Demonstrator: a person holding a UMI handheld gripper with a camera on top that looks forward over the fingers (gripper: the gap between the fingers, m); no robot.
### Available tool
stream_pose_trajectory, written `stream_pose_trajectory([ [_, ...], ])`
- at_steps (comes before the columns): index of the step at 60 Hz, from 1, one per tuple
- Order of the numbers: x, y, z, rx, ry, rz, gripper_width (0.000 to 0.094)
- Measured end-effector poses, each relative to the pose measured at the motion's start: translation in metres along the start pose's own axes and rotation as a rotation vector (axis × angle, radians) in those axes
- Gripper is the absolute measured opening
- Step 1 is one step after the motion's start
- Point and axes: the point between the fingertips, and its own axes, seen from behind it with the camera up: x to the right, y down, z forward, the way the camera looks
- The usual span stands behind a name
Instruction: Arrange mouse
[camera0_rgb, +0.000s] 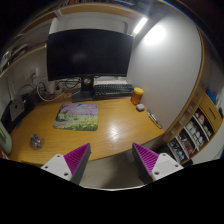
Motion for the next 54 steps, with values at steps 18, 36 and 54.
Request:
stream_pose_trajectory([
  [18,-0.050,0.022,-0.008,-0.012,-0.071,-0.052,0.0859],
  [36,-0.122,0.042,-0.033,-0.002,-0.158,-0.104,0.0860],
  [54,-0.212,0.066,-0.068,-0.004,-0.292,-0.157,0.0861],
])
